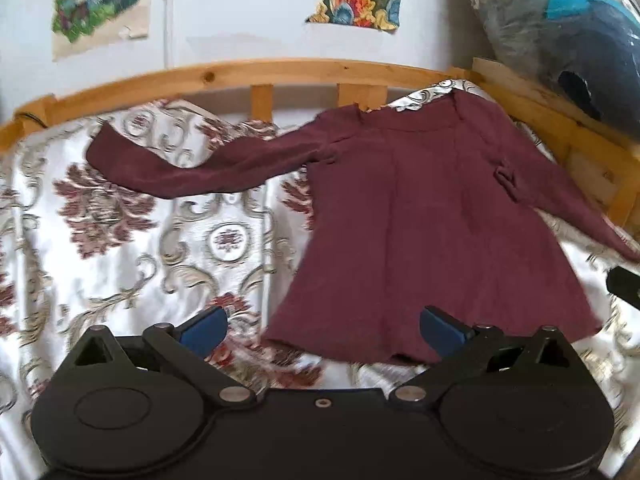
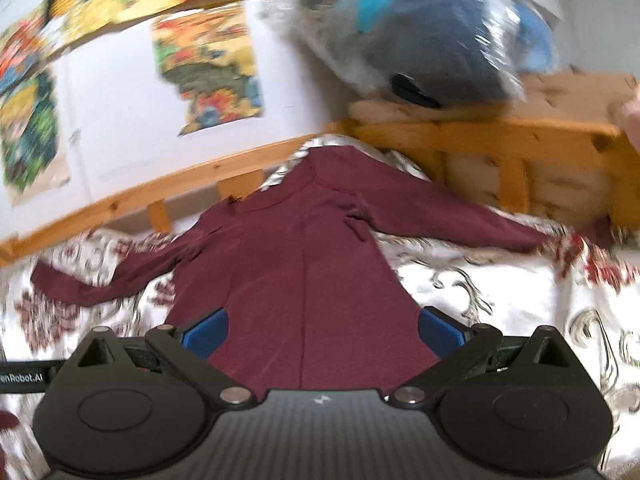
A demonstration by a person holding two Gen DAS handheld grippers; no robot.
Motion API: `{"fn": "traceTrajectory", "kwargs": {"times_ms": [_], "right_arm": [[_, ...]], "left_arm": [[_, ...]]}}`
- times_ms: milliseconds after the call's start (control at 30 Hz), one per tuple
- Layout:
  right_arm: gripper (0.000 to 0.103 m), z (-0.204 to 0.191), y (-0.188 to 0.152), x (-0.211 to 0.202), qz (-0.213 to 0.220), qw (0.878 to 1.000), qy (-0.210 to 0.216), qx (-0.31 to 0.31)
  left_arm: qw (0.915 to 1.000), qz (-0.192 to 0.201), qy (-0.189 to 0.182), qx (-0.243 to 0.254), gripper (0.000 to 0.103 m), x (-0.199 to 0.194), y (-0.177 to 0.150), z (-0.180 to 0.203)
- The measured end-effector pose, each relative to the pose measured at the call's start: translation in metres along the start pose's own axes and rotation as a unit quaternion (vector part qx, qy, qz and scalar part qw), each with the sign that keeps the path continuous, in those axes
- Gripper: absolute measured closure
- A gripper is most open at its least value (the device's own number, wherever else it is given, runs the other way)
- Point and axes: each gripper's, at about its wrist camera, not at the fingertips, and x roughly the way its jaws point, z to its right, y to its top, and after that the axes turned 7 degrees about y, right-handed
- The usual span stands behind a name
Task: Fold small clothes
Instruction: 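Reach the right tool to the sleeve cuff nearest it and grasp it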
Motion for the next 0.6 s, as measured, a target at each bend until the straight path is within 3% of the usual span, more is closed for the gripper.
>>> {"fn": "traceTrajectory", "kwargs": {"times_ms": [133,300,500,600], "right_arm": [[0.000,0.030,0.024,0.003,0.010,0.998,-0.019,0.053],[0.000,0.073,0.066,0.009,0.028,0.993,-0.099,0.063],[0.000,0.151,0.077,0.010,0.091,0.953,-0.216,0.190],[0.000,0.182,0.075,0.022,0.094,0.938,-0.258,0.212]], "left_arm": [[0.9994,0.001,-0.017,0.032,0.001,0.013,0.038,0.008],[0.9962,0.021,0.009,0.084,0.001,0.029,0.088,0.026],[0.9959,0.038,-0.011,0.081,0.001,0.066,0.099,0.054],[0.9970,0.014,-0.021,0.073,0.001,0.094,0.088,0.067]]}}
